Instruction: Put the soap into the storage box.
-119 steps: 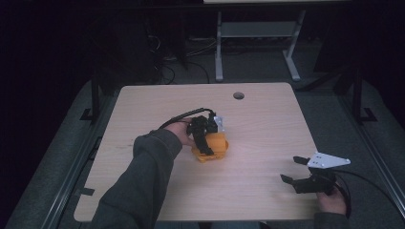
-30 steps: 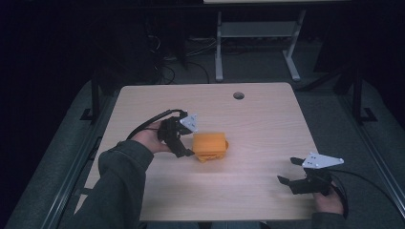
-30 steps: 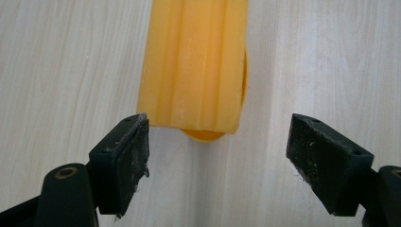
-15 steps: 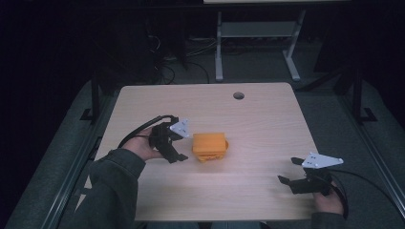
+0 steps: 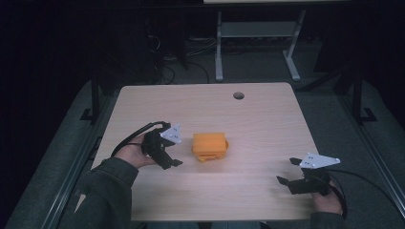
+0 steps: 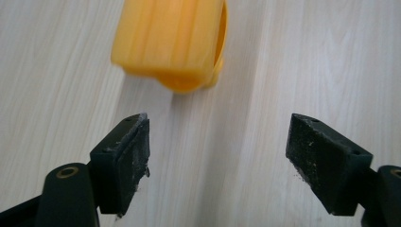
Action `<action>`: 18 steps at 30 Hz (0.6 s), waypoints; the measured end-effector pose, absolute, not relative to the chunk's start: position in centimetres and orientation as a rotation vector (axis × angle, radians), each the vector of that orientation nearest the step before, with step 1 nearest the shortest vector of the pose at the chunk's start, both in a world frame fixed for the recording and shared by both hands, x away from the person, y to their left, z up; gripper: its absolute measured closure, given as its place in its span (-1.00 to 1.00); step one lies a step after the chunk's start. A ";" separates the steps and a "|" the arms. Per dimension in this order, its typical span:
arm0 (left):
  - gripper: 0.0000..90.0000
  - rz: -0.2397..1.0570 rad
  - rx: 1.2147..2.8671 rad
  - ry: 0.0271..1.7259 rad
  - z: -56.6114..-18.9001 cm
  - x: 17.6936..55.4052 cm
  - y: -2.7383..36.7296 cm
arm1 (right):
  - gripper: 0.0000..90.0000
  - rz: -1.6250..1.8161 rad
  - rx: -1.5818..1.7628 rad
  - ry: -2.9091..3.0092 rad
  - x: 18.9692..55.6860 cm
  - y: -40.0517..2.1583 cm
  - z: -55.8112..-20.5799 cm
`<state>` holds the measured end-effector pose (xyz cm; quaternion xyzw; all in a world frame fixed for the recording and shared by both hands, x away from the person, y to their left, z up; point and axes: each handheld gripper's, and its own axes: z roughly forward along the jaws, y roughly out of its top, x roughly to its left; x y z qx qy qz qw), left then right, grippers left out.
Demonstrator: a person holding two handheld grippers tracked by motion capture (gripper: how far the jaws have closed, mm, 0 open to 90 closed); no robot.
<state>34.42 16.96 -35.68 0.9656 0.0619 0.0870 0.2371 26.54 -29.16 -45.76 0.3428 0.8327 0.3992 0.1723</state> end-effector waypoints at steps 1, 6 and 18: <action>-0.54 0.237 2.633 0.165 -35.7 34.2 17.2 | -0.70 1.133 0.970 2.363 26.5 -29.2 -45.7; -0.53 0.236 2.613 0.173 -35.9 33.9 17.7 | -0.70 1.125 0.973 2.362 26.6 -29.2 -45.8; -0.51 0.232 2.575 0.203 -37.4 33.0 19.2 | -0.70 1.104 0.988 2.362 26.7 -29.1 -46.0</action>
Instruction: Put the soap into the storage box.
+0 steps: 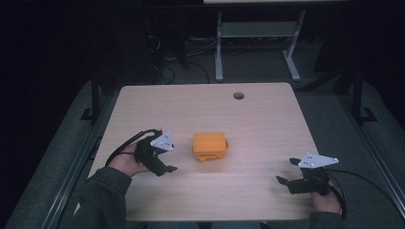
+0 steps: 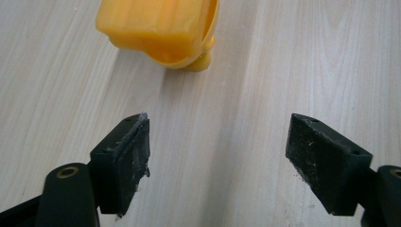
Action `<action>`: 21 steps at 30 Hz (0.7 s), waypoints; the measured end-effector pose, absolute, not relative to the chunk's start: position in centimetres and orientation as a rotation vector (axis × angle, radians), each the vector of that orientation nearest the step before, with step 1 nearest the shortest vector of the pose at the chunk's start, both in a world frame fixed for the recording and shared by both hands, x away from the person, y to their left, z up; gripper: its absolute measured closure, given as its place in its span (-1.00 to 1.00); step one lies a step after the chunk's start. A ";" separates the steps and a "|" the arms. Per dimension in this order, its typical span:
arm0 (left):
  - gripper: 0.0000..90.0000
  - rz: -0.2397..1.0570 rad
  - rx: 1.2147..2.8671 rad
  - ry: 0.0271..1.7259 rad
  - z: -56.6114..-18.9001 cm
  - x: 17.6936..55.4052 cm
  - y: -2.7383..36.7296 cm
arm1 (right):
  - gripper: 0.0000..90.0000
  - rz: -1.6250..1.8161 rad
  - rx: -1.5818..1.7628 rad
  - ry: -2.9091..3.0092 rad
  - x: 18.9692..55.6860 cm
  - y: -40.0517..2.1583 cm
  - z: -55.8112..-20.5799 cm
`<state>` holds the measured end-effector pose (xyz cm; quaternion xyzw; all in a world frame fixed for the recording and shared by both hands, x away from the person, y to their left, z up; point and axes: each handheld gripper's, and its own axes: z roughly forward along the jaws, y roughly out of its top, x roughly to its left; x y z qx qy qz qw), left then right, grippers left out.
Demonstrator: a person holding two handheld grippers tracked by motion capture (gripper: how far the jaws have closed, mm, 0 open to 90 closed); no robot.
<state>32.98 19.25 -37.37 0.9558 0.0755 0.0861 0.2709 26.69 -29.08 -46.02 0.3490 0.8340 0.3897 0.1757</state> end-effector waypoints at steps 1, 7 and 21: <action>-0.51 0.235 2.571 0.207 -37.6 32.9 19.6 | -0.70 1.103 0.988 2.362 26.7 -29.1 -46.0; -0.52 0.208 2.551 0.248 -38.7 32.7 20.4 | -0.70 1.100 0.993 2.368 26.7 -29.0 -46.1; -0.53 0.227 2.555 0.273 -39.8 31.8 21.7 | -0.70 1.104 1.008 2.357 26.6 -29.2 -46.1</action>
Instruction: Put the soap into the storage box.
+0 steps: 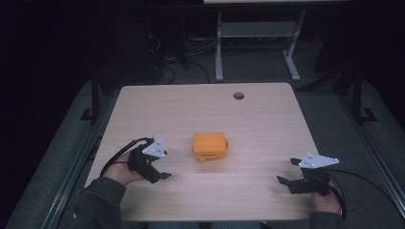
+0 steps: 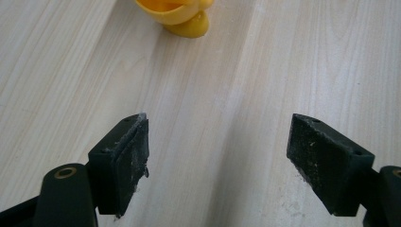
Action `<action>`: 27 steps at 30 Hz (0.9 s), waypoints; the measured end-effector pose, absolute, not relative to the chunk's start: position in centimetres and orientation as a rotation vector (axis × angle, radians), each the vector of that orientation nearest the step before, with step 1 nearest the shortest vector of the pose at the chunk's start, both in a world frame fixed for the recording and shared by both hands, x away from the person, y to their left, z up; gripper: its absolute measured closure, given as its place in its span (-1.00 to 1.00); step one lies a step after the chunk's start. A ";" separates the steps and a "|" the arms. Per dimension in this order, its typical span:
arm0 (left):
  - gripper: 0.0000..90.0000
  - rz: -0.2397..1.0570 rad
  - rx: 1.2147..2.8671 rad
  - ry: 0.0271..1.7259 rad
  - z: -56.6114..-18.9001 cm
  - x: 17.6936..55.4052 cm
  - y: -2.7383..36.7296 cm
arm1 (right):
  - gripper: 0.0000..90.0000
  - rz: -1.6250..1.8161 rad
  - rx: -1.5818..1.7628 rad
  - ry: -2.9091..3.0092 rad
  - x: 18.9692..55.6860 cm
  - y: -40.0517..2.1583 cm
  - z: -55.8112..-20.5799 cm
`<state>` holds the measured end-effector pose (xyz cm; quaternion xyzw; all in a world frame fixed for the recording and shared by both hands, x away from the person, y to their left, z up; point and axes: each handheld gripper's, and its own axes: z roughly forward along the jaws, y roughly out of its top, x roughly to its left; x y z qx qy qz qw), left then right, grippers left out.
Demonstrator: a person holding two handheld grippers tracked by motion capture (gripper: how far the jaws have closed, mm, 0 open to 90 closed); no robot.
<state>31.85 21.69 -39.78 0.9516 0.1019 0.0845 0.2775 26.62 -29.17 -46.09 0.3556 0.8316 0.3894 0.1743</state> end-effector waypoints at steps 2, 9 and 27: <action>-0.53 0.227 2.551 0.278 -39.8 31.7 21.8 | -0.70 1.101 1.007 2.357 26.6 -29.2 -46.1; -0.53 0.239 2.535 0.299 -40.1 30.8 22.7 | -0.70 1.107 1.016 2.338 26.5 -29.4 -46.0; -0.48 0.247 2.457 0.382 -42.4 28.3 24.8 | -0.70 1.099 1.038 2.322 26.4 -30.3 -46.1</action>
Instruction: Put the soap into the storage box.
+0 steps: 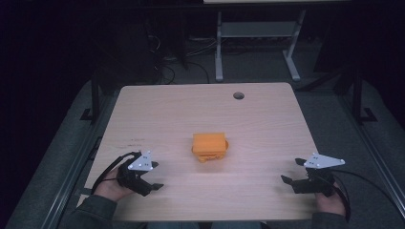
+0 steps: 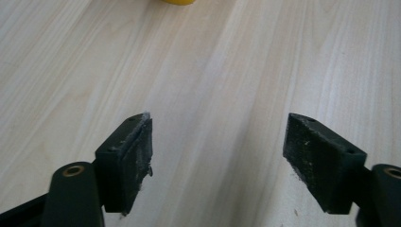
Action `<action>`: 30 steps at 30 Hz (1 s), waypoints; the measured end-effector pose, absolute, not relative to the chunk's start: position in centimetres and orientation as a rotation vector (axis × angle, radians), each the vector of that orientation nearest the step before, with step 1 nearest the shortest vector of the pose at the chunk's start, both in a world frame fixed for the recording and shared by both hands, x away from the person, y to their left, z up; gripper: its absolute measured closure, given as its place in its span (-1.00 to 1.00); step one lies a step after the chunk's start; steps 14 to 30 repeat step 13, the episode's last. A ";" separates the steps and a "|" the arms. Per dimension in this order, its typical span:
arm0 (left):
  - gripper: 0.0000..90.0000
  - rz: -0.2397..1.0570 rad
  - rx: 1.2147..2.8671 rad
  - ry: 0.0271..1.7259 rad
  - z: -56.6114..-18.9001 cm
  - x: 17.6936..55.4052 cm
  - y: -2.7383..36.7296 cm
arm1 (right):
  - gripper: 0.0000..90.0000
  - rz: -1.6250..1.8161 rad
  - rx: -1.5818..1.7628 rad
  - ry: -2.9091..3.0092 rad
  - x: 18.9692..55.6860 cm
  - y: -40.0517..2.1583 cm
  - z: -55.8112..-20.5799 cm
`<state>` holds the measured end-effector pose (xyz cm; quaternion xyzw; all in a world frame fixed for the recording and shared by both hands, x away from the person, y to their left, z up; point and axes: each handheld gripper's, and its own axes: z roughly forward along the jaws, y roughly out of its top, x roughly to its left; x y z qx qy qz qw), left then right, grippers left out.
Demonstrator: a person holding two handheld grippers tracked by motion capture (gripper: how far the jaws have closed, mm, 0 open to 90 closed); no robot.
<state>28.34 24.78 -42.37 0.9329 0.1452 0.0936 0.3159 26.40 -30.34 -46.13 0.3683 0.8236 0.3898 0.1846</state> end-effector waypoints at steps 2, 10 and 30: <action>-0.48 0.242 2.450 0.386 -42.5 28.2 24.9 | -0.70 1.099 1.030 2.328 26.4 -30.3 -46.1; -0.59 0.266 2.445 0.451 -44.0 27.3 25.5 | -0.70 1.090 1.009 2.358 26.5 -30.0 -46.2; -0.63 0.272 2.444 0.456 -43.9 27.2 25.4 | -0.70 1.095 1.005 2.366 26.5 -29.8 -46.1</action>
